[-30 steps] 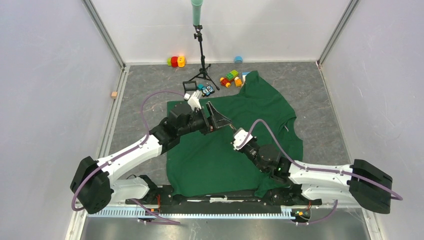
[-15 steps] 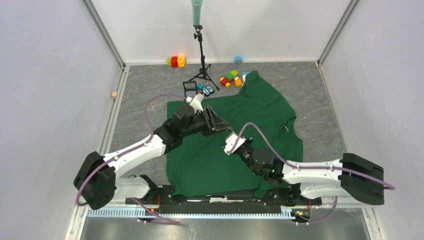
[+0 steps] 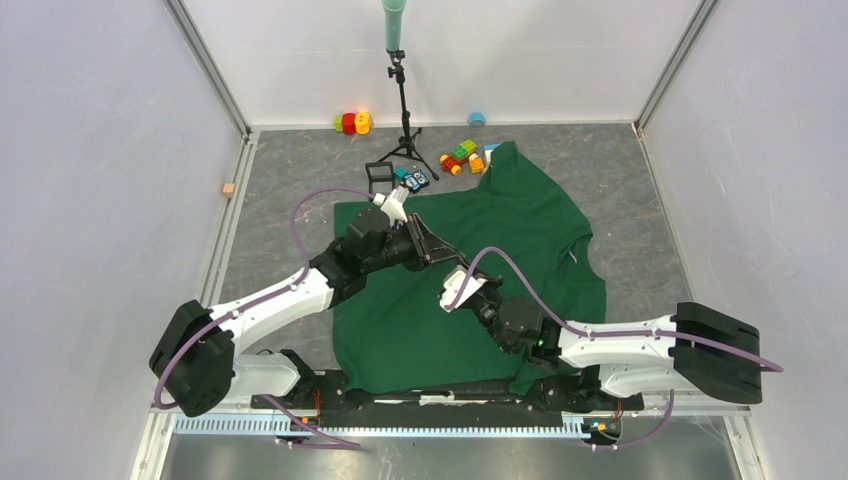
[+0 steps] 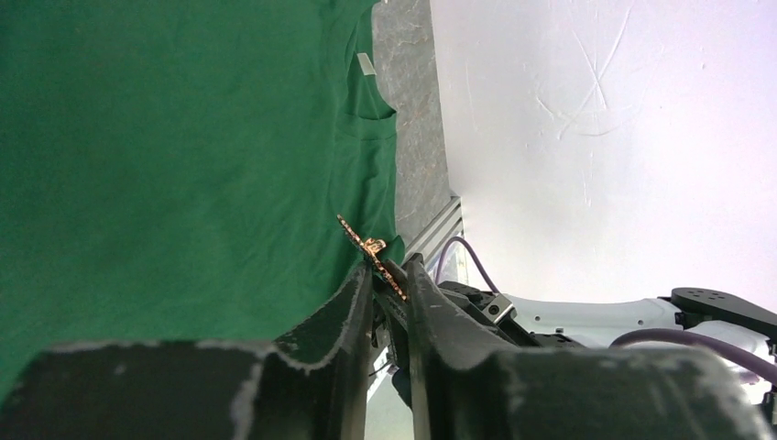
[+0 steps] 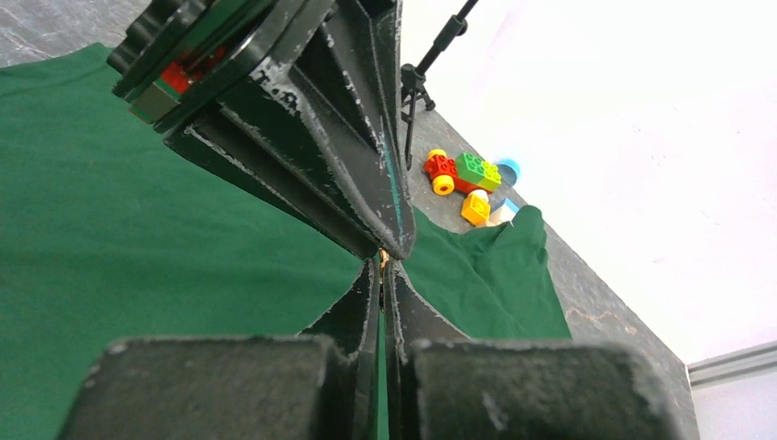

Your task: Pin the brooch onto the clothing

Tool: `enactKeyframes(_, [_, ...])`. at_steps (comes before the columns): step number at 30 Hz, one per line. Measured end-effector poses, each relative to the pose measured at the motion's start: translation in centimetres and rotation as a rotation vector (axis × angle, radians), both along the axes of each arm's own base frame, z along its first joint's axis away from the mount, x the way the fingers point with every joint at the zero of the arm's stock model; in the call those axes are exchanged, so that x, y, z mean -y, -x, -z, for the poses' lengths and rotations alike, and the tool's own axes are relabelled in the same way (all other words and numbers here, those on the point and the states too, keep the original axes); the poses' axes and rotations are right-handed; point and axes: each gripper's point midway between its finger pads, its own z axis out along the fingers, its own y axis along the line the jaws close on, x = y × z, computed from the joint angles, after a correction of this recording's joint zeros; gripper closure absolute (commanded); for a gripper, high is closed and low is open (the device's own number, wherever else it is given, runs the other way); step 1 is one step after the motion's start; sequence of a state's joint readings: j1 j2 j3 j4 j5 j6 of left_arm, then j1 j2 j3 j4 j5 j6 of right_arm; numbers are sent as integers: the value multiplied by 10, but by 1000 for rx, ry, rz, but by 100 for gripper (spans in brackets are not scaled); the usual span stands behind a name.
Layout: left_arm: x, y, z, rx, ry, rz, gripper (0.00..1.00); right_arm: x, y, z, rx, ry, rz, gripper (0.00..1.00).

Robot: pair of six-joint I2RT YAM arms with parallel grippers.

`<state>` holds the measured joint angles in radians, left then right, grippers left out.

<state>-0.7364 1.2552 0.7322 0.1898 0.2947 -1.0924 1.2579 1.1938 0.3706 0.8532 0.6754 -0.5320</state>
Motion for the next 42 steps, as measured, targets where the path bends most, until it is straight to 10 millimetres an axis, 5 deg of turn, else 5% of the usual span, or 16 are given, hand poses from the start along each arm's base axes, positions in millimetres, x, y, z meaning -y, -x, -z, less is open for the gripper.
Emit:
enactKeyframes(5, [1, 0, -1, -7, 8, 0, 92, 0, 1, -1, 13, 20, 16, 95])
enactKeyframes(12, [0, 0, -1, -12, 11, -6, 98, -1, 10, 1, 30, 62, 37, 37])
enactKeyframes(16, [-3, -3, -7, 5, 19, -21, 98, -1, 16, -3, 24, 49, 25, 25])
enactKeyframes(22, [-26, -13, -26, 92, 8, -77, 98, 13, 25, -35, 0, -84, -6, 2])
enactKeyframes(26, [-44, -22, -34, 170, -34, -78, 98, 21, 25, -42, -41, -126, -35, 2])
enactKeyframes(31, [-55, -23, -45, 276, -85, 32, 98, 33, -1, -37, -142, -163, -71, 2])
enactKeyframes(36, [-55, 0, -59, 411, -127, 239, 98, 40, -15, -45, -240, -289, -189, 2])
enactKeyframes(42, [-56, 30, -76, 576, -140, 420, 98, 29, -9, -68, -370, -471, -450, 6])
